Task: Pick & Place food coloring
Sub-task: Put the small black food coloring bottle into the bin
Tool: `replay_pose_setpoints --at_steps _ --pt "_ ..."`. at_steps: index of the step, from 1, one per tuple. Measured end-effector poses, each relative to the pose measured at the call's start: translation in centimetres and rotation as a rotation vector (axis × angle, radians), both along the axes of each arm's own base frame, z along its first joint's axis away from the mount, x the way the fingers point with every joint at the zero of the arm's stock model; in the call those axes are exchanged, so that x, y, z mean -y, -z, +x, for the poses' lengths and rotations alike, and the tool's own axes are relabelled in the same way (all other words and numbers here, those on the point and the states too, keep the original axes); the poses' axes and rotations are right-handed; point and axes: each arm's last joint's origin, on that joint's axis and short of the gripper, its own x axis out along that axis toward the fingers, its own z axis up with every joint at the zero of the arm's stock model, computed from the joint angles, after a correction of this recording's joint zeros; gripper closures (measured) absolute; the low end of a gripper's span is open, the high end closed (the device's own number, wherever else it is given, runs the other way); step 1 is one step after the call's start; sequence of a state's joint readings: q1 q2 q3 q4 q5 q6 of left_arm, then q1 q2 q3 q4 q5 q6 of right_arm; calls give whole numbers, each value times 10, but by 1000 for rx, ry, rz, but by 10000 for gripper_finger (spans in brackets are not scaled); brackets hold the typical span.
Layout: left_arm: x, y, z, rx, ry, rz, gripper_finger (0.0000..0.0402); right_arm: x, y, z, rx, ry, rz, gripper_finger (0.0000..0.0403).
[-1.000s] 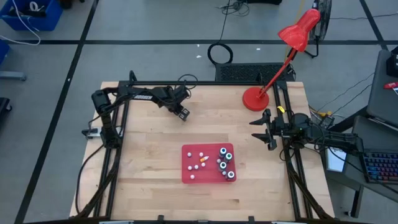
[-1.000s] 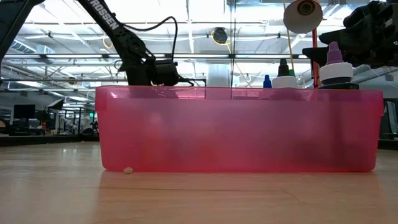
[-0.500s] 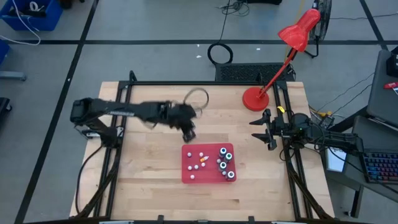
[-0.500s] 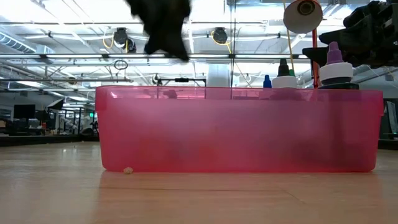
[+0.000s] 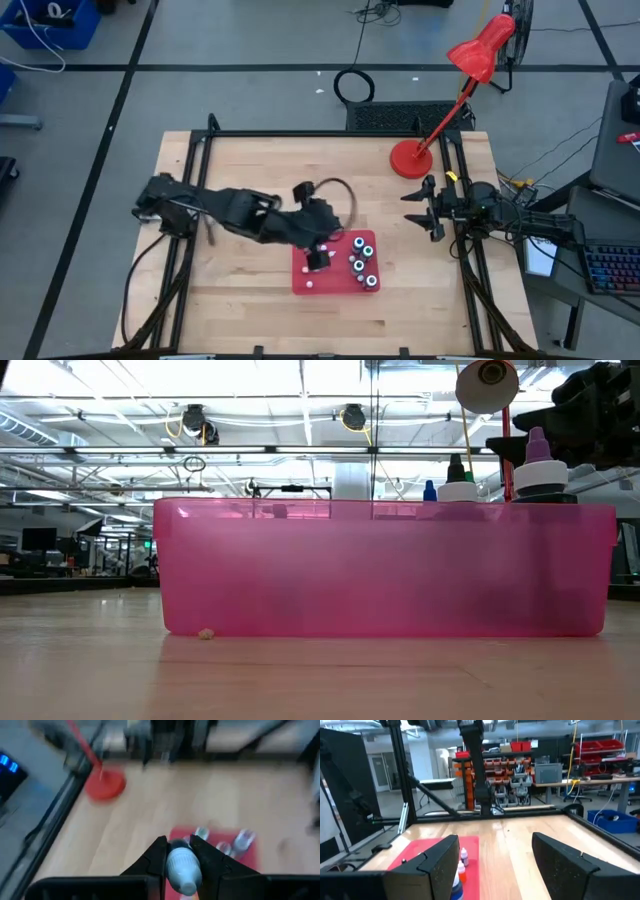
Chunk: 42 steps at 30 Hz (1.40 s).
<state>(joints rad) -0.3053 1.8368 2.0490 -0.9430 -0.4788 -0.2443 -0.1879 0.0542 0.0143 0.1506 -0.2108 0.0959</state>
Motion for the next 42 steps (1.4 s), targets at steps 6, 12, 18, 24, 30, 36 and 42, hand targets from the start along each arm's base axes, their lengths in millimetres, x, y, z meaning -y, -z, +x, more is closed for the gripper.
replay_pose_setpoints --at_steps 6,12,18,24,30,36,42 --pt "-1 53 37 -270 20 43 337 0 1 1 -13 0 2 165" --pt "5 119 69 -443 86 10 337 0 1 1 -15 0 2 165" --pt "10 165 87 -532 110 -21 337 0 1 1 -17 0 3 165" --pt "15 203 97 -610 118 -49 337 0 2 1 -19 0 4 165" --pt "19 229 103 -655 153 -107 337 0 2 1 -18 0 3 165" --pt "22 240 108 -644 177 -144 337 0 2 1 -19 0 4 165" --pt "24 244 111 -628 207 -186 337 0 1 1 -15 0 3 165"
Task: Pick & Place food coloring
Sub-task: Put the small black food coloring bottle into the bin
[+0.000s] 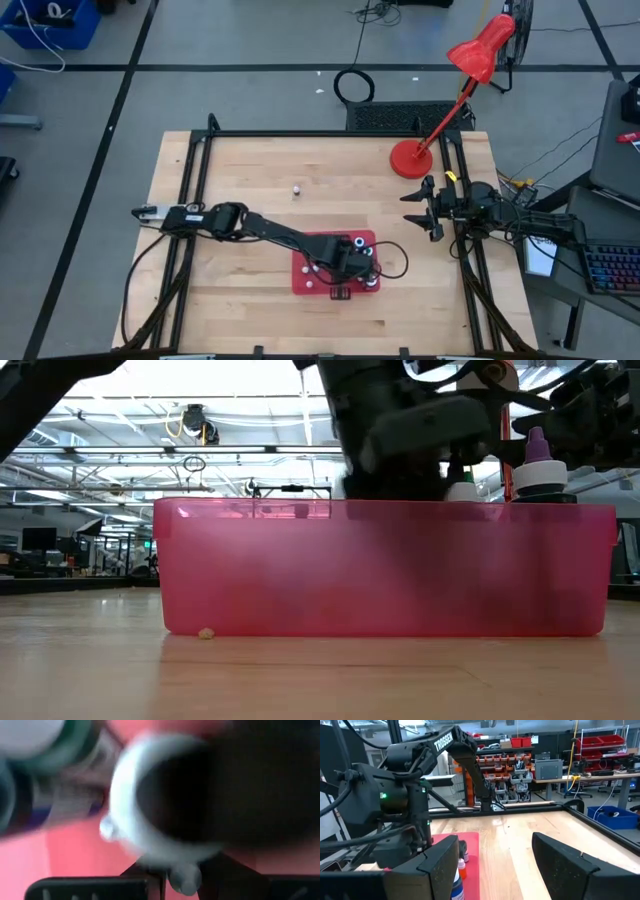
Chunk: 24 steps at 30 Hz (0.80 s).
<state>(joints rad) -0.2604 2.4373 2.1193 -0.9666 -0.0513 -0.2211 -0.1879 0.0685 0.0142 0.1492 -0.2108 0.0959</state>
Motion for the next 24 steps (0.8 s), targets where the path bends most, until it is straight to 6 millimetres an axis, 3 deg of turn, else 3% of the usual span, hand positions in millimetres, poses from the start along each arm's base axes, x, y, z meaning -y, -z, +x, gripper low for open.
replay_pose_setpoints --at_steps 11,24 --pt "0 1 0 -5 -20 -11 292 0 0 0 -3 0 0 165" --pt "-3 -2 0 2 -22 -5 294 0 0 0 -3 0 1 165"
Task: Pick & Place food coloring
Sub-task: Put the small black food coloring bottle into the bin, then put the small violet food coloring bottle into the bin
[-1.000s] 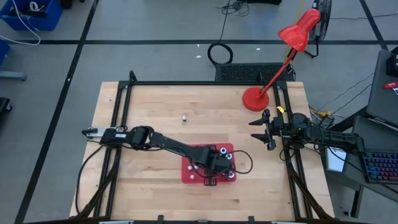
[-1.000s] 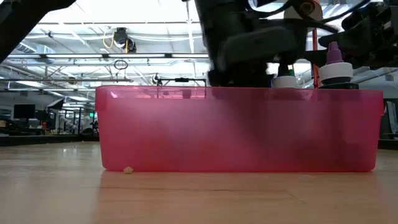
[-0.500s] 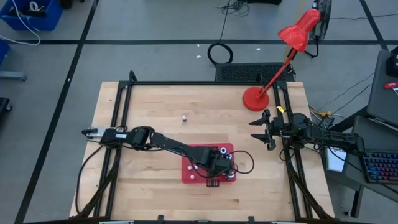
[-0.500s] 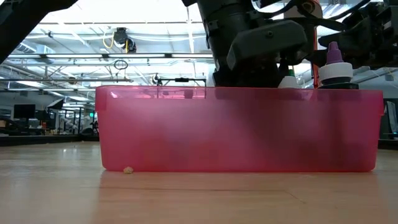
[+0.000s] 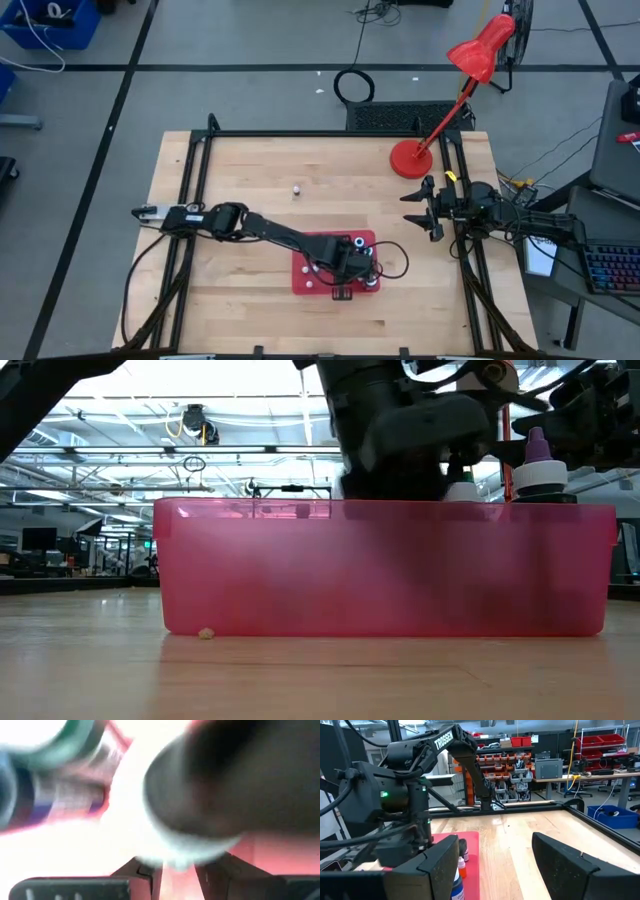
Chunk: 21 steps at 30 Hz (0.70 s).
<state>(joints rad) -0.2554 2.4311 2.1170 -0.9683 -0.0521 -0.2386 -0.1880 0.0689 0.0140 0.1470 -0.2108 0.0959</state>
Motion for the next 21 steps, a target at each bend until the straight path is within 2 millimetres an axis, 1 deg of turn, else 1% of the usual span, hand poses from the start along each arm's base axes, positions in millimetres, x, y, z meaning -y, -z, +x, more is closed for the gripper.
replay_pose_setpoints --at_steps 3,7,12,17,21 --pt "-5 -11 -2 6 -12 -6 294 0 0 0 0 0 0 165" --pt "-9 -35 -4 68 -20 -21 294 0 0 0 0 0 0 165" --pt "-12 -58 -9 114 -25 -31 293 0 0 0 0 0 0 165" --pt "-19 -94 -25 137 0 -7 293 0 0 0 0 0 0 165" --pt "-37 -132 -46 158 -56 83 293 0 0 0 1 0 -1 165"
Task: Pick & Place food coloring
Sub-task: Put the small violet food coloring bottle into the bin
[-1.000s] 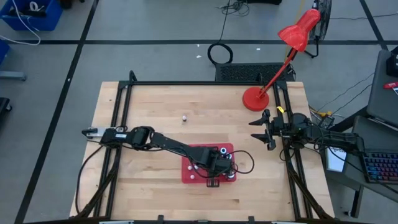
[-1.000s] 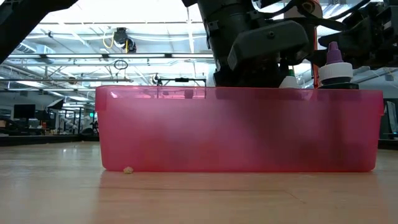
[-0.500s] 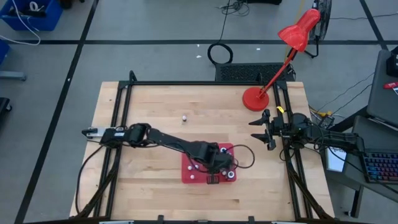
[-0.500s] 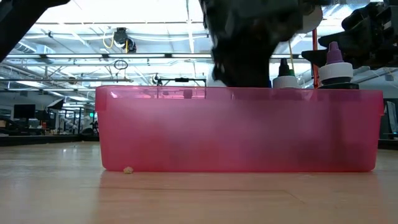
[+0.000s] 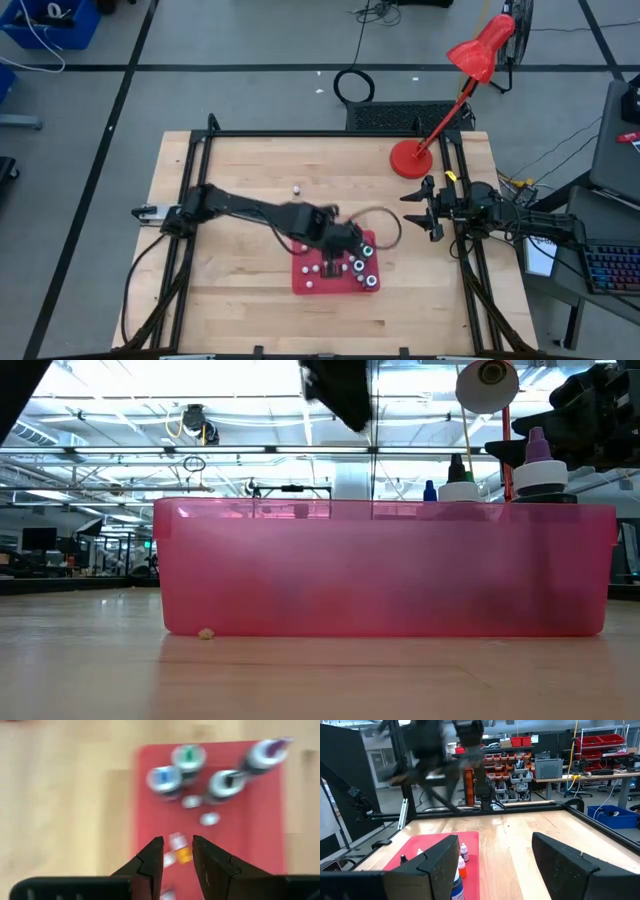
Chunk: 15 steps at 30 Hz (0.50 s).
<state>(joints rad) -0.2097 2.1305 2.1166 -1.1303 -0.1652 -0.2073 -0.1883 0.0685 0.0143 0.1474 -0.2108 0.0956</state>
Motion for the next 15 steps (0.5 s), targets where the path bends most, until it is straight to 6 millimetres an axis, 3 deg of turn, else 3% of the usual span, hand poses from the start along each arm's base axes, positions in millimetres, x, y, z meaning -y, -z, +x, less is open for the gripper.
replay_pose_setpoints --at_steps 4,8,12,15 --pt "-33 -31 -27 -30 -176 94 293 0 0 0 -1 0 1 165" --pt "-74 -45 -43 -55 -414 154 293 0 0 0 -1 0 1 165" --pt "-119 -43 -52 -147 -523 58 292 0 0 0 -3 0 1 165" --pt "-149 -31 -51 -166 -572 -30 292 0 0 0 -4 0 1 165"
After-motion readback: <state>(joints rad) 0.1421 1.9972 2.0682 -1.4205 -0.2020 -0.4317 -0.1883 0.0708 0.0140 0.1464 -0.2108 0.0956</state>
